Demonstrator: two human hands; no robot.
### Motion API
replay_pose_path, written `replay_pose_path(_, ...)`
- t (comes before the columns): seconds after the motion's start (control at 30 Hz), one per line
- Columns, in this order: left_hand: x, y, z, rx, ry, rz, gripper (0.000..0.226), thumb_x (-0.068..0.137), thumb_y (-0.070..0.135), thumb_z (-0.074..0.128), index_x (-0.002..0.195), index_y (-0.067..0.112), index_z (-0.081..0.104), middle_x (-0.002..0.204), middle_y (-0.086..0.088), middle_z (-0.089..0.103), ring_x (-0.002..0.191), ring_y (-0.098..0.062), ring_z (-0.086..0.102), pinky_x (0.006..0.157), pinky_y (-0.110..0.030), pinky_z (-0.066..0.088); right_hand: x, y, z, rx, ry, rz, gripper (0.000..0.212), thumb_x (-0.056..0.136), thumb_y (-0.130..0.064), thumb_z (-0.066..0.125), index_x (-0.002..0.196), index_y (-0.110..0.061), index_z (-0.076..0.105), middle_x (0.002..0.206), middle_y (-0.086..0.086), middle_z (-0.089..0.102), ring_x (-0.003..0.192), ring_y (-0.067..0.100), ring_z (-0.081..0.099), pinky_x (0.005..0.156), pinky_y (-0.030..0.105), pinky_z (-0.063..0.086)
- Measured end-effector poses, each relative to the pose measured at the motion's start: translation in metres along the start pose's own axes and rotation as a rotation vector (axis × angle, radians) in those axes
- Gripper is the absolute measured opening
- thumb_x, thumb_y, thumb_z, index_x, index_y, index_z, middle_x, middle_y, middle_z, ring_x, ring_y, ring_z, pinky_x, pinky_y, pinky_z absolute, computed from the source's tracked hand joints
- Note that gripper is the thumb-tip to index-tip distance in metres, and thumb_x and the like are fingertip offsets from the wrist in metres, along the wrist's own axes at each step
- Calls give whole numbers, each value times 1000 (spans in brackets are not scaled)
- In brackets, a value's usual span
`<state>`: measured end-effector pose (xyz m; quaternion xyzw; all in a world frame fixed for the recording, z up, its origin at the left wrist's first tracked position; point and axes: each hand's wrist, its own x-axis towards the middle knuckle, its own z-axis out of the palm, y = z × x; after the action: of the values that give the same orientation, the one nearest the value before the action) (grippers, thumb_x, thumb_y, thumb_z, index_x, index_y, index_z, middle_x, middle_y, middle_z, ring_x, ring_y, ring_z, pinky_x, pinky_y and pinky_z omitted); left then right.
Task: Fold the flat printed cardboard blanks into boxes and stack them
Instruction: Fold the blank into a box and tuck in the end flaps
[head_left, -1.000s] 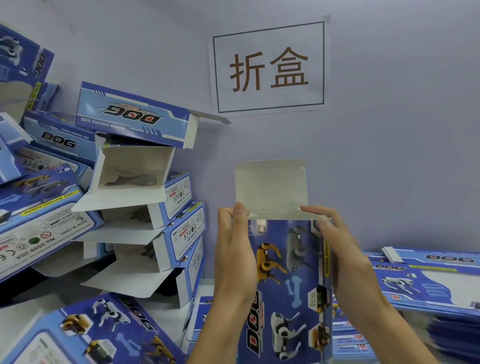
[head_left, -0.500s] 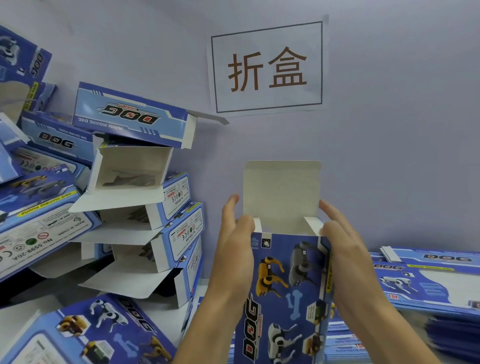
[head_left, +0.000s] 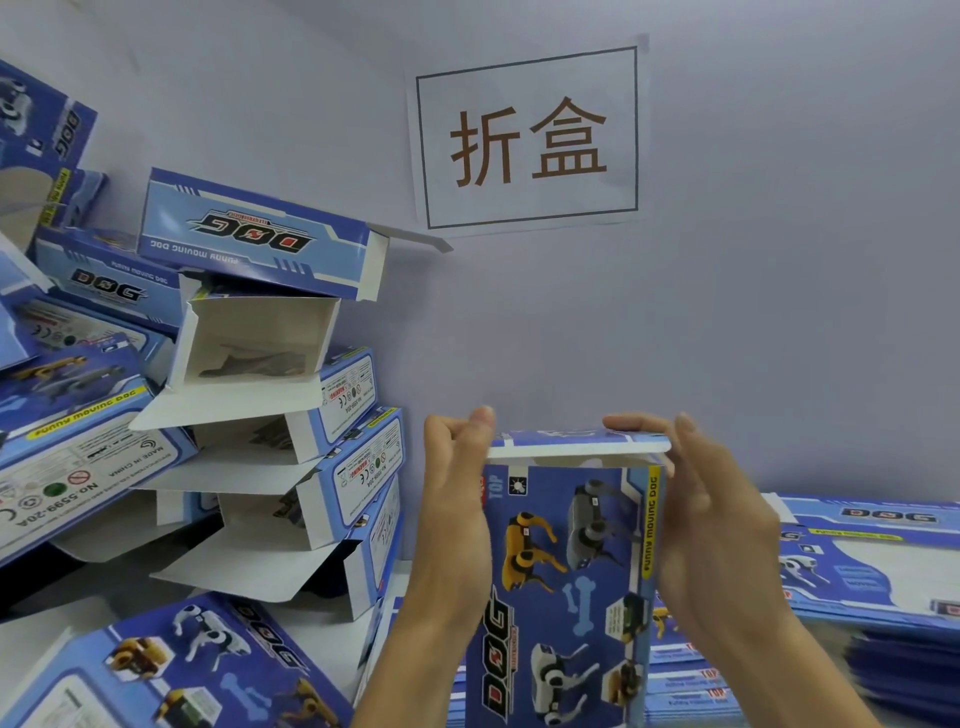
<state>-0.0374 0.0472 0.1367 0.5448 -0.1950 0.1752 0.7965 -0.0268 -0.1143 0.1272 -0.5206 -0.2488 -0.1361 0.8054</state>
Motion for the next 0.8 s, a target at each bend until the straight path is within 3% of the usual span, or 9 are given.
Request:
replay_pose_path(0.07, 1, 0, 0, 29, -46, 12, 47, 64, 53, 64, 95, 22, 47, 85, -8, 70, 76, -27, 75, 55, -30, 57, 6, -5, 5, -36, 11, -17, 30, 84, -28, 66, 100, -4, 58, 69, -8, 74, 68, 0, 70, 62, 12, 52)
replay_pose_path(0.13, 3, -2, -2, 52, -54, 15, 47, 66, 48, 63, 100, 22, 45, 81, 0, 72, 77, -25, 76, 53, -26, 56, 5, -3, 4, -32, 22, -9, 23, 90, -27, 57, 103, -8, 57, 79, -2, 75, 77, 9, 74, 64, 21, 57)
replay_pose_path(0.2, 4, -4, -5, 54, -69, 24, 42, 69, 47, 61, 102, 25, 46, 80, 2, 73, 78, -25, 76, 53, -25, 56, -1, 2, 4, -11, -7, 1, 27, 88, -30, 64, 112, -17, 61, 105, 16, 72, 94, 32, 73, 72, 45, 61)
replay_pose_path(0.27, 5, -4, -7, 55, -92, 36, 34, 72, 47, 61, 100, 31, 50, 84, -1, 74, 80, -27, 76, 55, -28, 58, -6, 4, 5, -46, 13, -26, 30, 85, -37, 66, 110, -22, 63, 112, 20, 68, 98, 37, 71, 76, 53, 59)
replay_pose_path(0.5, 7, -5, -4, 106, -66, 132, 17, 80, 48, 58, 87, 33, 63, 86, -9, 73, 79, -28, 75, 59, -31, 59, -4, 5, 13, -82, 75, -124, 35, 76, -49, 63, 105, -28, 64, 100, 10, 72, 90, 32, 73, 65, 43, 63)
replay_pose_path(0.63, 5, -7, -3, 128, -72, 131, 21, 80, 50, 60, 89, 31, 62, 98, -18, 71, 85, -33, 74, 63, -36, 61, -4, 5, 11, -84, 95, -153, 32, 76, -48, 63, 100, -27, 66, 85, 4, 72, 73, 20, 73, 53, 26, 57)
replay_pose_path(0.8, 5, -5, -7, 68, -114, 83, 22, 79, 47, 61, 94, 31, 63, 91, -7, 74, 85, -30, 75, 59, -33, 61, -5, 4, 8, -43, 56, -95, 25, 78, -39, 74, 96, -25, 66, 98, 10, 72, 88, 33, 73, 64, 42, 62)
